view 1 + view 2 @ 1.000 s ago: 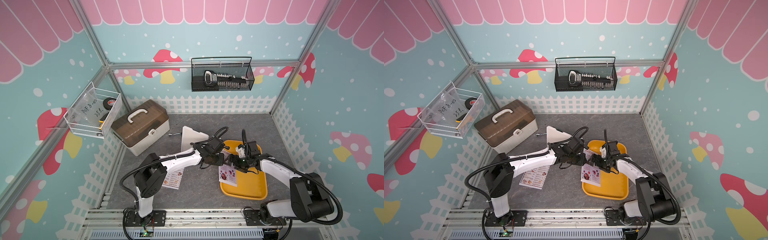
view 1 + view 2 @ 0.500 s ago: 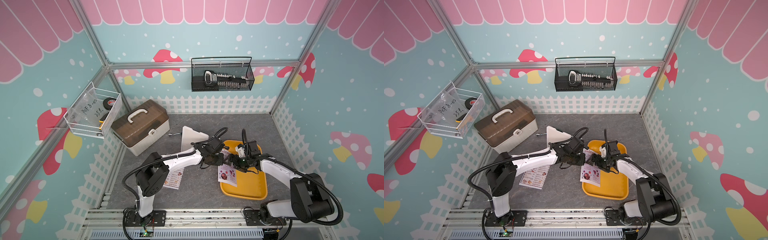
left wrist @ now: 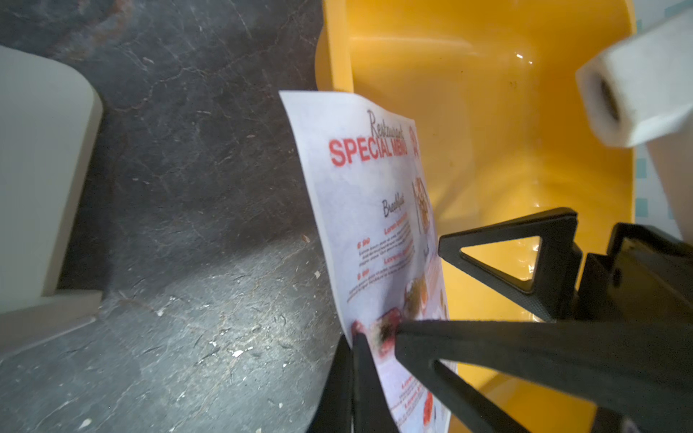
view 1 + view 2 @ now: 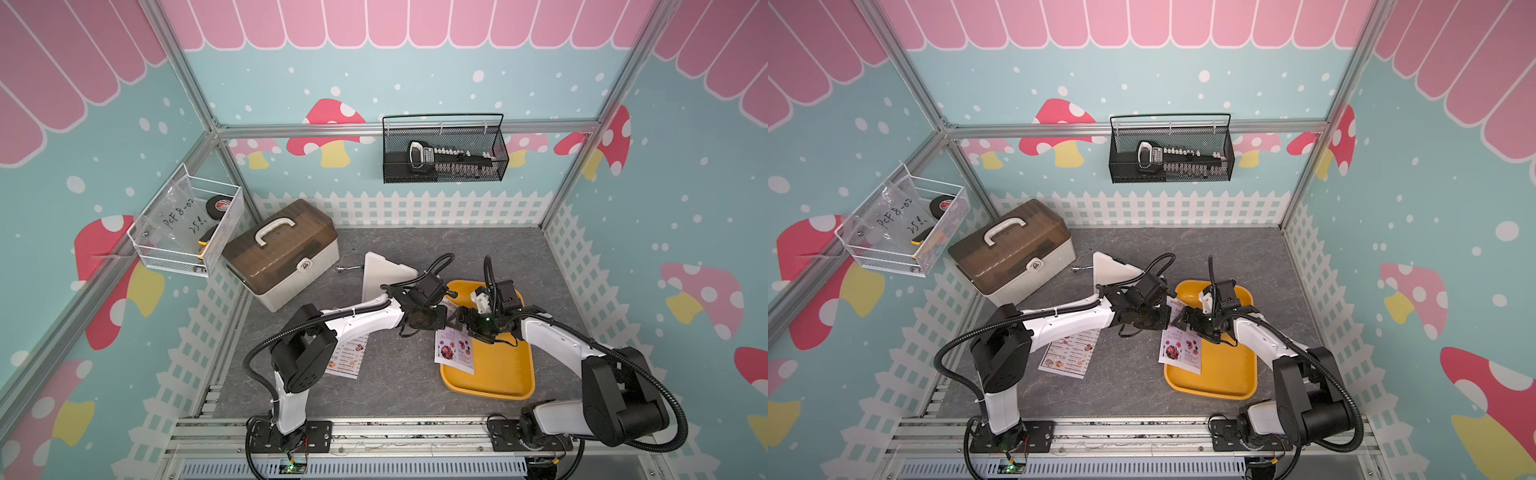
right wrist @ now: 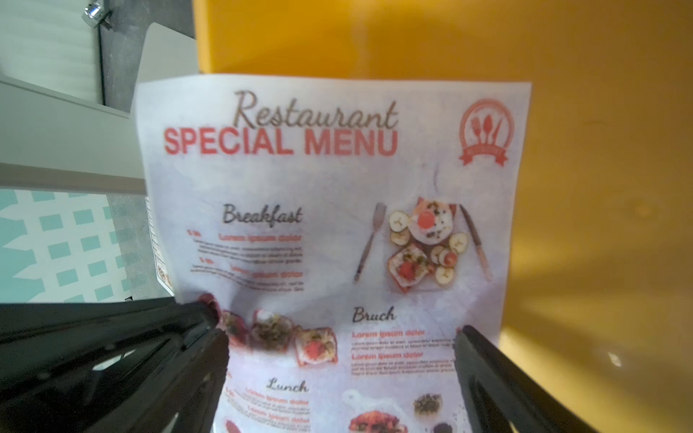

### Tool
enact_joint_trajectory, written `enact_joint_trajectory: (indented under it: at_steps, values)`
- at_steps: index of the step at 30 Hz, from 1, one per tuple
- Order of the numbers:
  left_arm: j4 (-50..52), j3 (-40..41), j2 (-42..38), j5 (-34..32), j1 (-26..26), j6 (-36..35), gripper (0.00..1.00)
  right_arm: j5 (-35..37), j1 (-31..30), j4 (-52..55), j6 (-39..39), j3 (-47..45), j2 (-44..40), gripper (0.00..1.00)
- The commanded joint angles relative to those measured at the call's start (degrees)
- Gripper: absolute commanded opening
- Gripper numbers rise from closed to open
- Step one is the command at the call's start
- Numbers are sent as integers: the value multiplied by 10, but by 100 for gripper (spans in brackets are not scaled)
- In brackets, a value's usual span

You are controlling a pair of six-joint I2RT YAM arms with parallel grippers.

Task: Replace the menus in the menu holders
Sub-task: Pick up the menu from the storage box.

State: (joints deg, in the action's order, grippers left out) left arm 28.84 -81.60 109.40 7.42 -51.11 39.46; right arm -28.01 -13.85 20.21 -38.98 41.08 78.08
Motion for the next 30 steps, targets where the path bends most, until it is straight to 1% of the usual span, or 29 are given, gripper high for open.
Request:
enact_joint_trajectory:
  at_steps: [1,5,8,12,14,19,21,25,29,30]
  values:
    - [3,-17,-37,13,6,-5,2,7,16,45,41,38,-37,98]
    - [11,-25,-64,30,11,-19,0,-11,41,82,95,67,-68,99]
    - [24,-42,-82,46,15,-42,0,-46,68,82,130,71,-87,98]
    - [60,-82,-99,59,17,-89,0,-121,101,58,187,68,-100,98]
    - [81,-102,-106,59,21,-111,0,-160,113,40,197,66,-107,96]
    - [121,-143,-129,61,43,-155,0,-232,122,-39,174,21,-154,92]
    - [134,-157,-137,61,51,-169,0,-247,123,-53,169,9,-164,91]
    - [160,-189,-146,65,66,-191,0,-299,123,-138,125,-26,-187,90]
    - [173,-213,-156,73,75,-202,0,-323,123,-209,89,-37,-167,88]
    - [175,-217,-160,76,78,-205,0,-331,123,-243,72,-39,-158,87]
